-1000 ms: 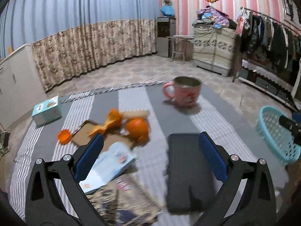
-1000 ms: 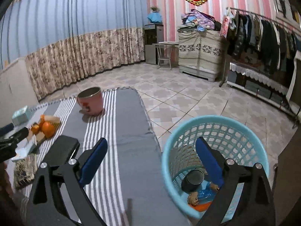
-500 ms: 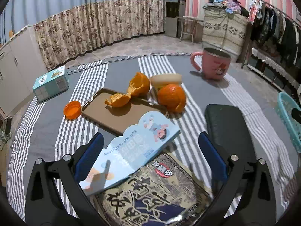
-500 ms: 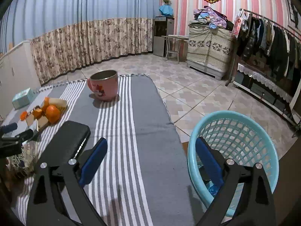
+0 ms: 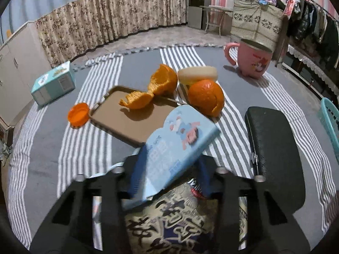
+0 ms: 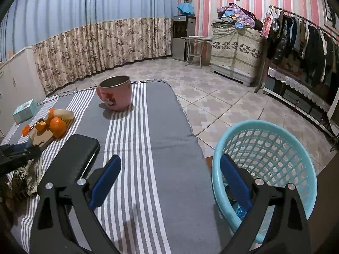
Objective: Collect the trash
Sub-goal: 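Grasp the blue printed card strip with the left tool and lift it, then grasp the whole mandarin orange with the right tool while the left tool holds the strip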
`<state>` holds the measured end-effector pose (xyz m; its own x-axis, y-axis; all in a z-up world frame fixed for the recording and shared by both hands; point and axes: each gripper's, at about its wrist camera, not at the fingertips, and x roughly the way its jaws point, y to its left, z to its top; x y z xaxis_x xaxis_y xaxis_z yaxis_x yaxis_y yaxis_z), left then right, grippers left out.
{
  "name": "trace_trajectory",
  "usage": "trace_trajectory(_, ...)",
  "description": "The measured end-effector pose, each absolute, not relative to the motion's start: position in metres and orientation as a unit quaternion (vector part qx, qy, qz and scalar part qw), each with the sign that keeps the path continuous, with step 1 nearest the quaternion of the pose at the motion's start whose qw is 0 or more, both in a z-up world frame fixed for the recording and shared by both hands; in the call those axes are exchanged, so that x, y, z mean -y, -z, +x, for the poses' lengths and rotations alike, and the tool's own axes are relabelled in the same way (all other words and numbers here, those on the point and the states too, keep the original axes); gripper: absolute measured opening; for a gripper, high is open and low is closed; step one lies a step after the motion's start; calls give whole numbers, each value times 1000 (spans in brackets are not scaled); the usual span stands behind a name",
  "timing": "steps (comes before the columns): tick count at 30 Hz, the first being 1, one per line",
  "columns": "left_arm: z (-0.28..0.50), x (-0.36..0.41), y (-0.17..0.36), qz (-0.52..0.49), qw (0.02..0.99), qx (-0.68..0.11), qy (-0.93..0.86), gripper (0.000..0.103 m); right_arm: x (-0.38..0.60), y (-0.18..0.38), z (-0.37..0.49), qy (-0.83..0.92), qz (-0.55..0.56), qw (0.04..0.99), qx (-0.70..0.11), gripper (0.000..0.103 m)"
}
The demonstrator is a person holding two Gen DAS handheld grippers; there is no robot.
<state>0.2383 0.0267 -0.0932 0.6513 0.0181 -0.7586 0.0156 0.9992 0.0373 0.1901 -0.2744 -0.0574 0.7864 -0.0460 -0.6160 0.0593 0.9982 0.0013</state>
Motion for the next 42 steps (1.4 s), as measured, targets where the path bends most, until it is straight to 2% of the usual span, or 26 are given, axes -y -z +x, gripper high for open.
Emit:
trace_trajectory(1,236,-28,91,25,910,-413,0,24,274,57,190,28,10,945,-325,93)
trace_trajectory(4,226,-35,80,32,917,-397,0,13,275,58,190,23,11,946,-324,93)
trace_trajectory(10,221,-61,64,29,928,-372,-7,5,270,60,189,16,-2,945,-326,93)
trace_trajectory(25,234,-114,11,4,956,-294,-17,5,229,61,198,-4,-16,943,-334,93)
trace_trajectory(42,255,-159,36,-17,961,-270,-56,5,88,64,259,-79,-83,933,-342,92)
